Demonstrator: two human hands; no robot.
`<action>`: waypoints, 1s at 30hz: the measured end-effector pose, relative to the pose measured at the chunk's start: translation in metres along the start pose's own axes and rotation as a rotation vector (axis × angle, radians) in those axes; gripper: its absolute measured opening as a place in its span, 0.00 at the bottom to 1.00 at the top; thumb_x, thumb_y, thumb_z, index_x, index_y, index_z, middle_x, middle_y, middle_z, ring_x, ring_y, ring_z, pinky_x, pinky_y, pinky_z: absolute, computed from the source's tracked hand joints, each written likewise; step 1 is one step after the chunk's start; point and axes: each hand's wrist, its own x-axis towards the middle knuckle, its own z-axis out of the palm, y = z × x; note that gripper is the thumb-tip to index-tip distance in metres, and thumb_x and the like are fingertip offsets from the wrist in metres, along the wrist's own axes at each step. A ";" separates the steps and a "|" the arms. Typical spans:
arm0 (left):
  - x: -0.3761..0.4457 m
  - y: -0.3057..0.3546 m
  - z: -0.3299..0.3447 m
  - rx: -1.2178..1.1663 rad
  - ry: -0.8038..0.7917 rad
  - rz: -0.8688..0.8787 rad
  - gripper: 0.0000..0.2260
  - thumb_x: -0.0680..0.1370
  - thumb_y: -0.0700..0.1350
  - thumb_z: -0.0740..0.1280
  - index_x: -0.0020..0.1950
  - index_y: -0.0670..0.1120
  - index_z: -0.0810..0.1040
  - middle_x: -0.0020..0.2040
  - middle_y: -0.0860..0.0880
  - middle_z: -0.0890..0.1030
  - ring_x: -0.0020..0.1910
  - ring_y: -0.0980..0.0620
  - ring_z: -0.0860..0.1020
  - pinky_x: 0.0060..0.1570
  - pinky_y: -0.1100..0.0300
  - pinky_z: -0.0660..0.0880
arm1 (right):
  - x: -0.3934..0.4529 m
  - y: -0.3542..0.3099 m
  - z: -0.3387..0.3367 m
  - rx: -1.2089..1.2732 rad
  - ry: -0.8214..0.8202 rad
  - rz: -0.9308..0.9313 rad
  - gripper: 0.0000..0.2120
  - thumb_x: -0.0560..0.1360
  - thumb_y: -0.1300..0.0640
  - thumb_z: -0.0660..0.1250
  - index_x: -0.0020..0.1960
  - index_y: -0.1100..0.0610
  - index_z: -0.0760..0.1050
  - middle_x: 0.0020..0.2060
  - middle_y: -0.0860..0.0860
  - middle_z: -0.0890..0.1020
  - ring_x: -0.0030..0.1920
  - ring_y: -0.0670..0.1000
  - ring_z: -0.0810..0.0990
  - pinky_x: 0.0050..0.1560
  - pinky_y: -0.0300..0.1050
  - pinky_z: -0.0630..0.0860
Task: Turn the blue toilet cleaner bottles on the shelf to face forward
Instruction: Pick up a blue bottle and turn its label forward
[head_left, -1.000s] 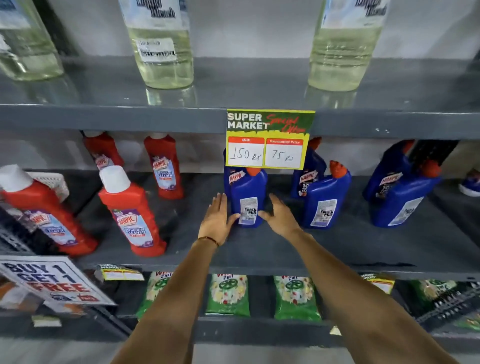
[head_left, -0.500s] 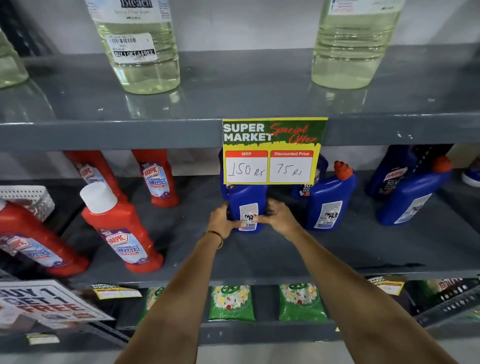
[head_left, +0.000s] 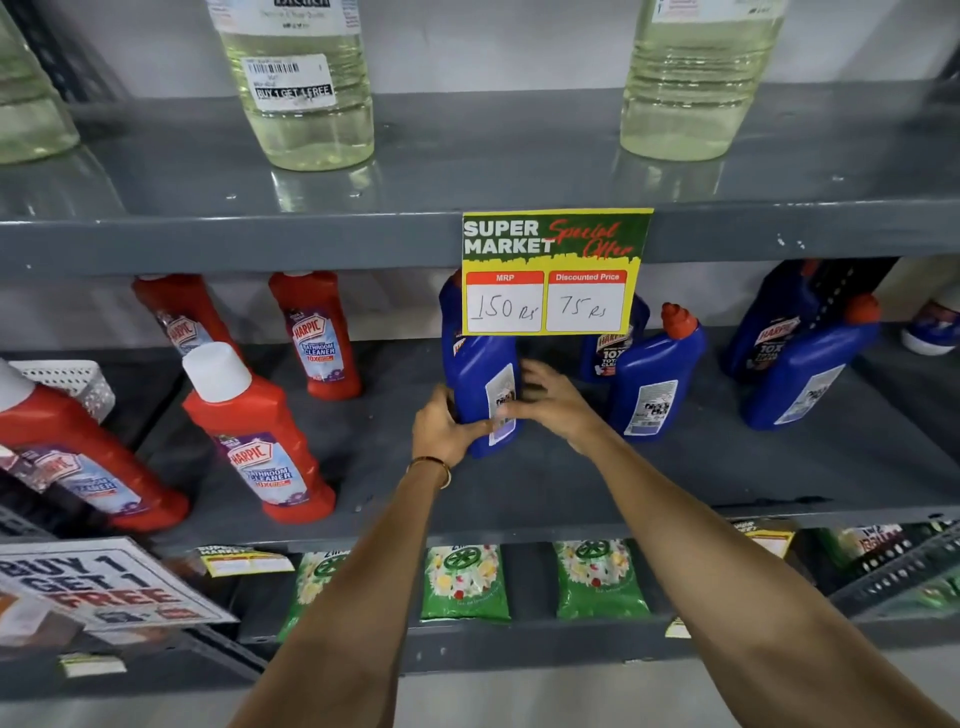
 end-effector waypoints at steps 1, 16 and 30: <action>-0.001 0.001 0.002 0.041 0.039 0.002 0.24 0.60 0.48 0.79 0.49 0.44 0.72 0.48 0.46 0.82 0.41 0.49 0.79 0.36 0.61 0.73 | -0.001 -0.001 0.003 0.002 0.008 0.005 0.38 0.63 0.62 0.77 0.68 0.56 0.64 0.62 0.52 0.75 0.58 0.51 0.77 0.56 0.43 0.76; 0.006 0.004 -0.023 -0.213 -0.232 -0.005 0.17 0.61 0.43 0.79 0.44 0.48 0.75 0.41 0.50 0.80 0.43 0.50 0.80 0.38 0.65 0.76 | 0.001 -0.010 0.015 0.047 0.141 -0.078 0.31 0.57 0.52 0.80 0.56 0.48 0.70 0.51 0.45 0.80 0.53 0.45 0.79 0.48 0.39 0.75; 0.009 -0.003 -0.035 -0.700 -0.797 -0.306 0.18 0.74 0.33 0.62 0.59 0.51 0.74 0.54 0.48 0.80 0.50 0.51 0.82 0.46 0.55 0.81 | -0.005 -0.014 -0.011 0.302 -0.318 -0.022 0.20 0.68 0.64 0.71 0.58 0.53 0.76 0.52 0.49 0.83 0.55 0.50 0.81 0.57 0.48 0.78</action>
